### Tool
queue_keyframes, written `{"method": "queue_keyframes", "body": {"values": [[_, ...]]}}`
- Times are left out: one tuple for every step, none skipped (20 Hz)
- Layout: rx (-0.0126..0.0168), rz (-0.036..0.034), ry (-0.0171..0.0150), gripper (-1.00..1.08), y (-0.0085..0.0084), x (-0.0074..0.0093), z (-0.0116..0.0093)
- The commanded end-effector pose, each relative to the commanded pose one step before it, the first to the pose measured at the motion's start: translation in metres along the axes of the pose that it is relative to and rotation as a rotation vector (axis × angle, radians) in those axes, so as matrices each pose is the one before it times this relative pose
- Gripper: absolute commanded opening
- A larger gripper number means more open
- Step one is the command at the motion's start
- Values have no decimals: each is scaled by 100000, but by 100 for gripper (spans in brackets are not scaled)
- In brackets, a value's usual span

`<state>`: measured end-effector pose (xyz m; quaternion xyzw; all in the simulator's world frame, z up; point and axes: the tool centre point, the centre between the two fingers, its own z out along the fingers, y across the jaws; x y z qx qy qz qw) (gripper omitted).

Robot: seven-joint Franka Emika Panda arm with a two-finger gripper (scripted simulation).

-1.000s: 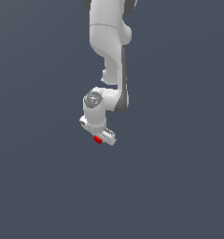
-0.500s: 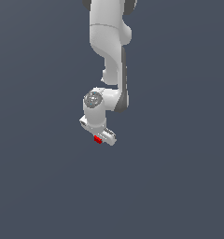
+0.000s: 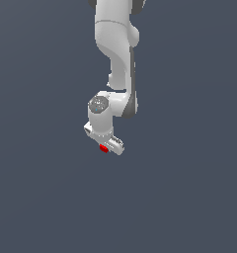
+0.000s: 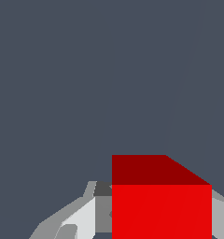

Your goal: Pick up the red cube and move it to a goal position.

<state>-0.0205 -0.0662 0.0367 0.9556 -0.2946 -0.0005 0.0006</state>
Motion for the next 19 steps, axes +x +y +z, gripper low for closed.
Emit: {"method": "queue_keyframes", "body": {"values": [[74,-27,121,-100,-702,559,-1102],[0,0,0,-100,-327,264,-504],[-51,45,10,-100,-329,297,-528],[0,0,0,-100,-372,303,-566],[0,0,0,-100,-386,317,-584],[0,0,0,-100,-365,302,-547],[0,0,0,-100,-336,279,-500],[0,0,0,-100,-308,257,-454],[0,0,0,-100,-279,235,-408],[0,0,0,-100,-251,213,-362],[0,0,0,-100,-223,191,-317],[49,28,-39,-100,-174,181,-267],[0,0,0,-100,-167,146,-229],[0,0,0,-100,-139,123,-187],[0,0,0,-100,-112,100,-148],[0,0,0,-100,-86,77,-111],[60,-5,-33,-100,-57,57,-78],[0,0,0,-100,-36,33,-45],[0,0,0,-100,-12,11,-15]]}}
